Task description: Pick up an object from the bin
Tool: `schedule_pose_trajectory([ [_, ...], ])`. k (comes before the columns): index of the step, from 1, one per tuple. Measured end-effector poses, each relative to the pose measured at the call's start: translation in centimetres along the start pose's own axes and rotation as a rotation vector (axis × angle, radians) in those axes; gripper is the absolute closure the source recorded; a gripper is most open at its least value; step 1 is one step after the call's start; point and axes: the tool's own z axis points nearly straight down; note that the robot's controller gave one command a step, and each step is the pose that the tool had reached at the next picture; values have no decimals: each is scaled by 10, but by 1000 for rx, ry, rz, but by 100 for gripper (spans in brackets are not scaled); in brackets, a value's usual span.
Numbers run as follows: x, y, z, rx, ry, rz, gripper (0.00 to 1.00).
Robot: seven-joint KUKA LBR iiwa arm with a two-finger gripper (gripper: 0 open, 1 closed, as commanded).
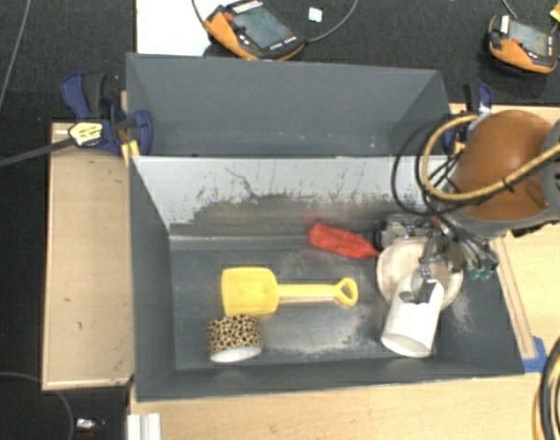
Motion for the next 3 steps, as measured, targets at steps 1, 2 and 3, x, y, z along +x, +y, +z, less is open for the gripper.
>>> schedule_pose_trajectory([
  [1, 0, 0, 0, 0, 1, -1, 0],
  [2, 7, -3, -92, -1, 5, -5, 0],
  [3, 21, -24, -35, 0, 2, -1, 0],
])
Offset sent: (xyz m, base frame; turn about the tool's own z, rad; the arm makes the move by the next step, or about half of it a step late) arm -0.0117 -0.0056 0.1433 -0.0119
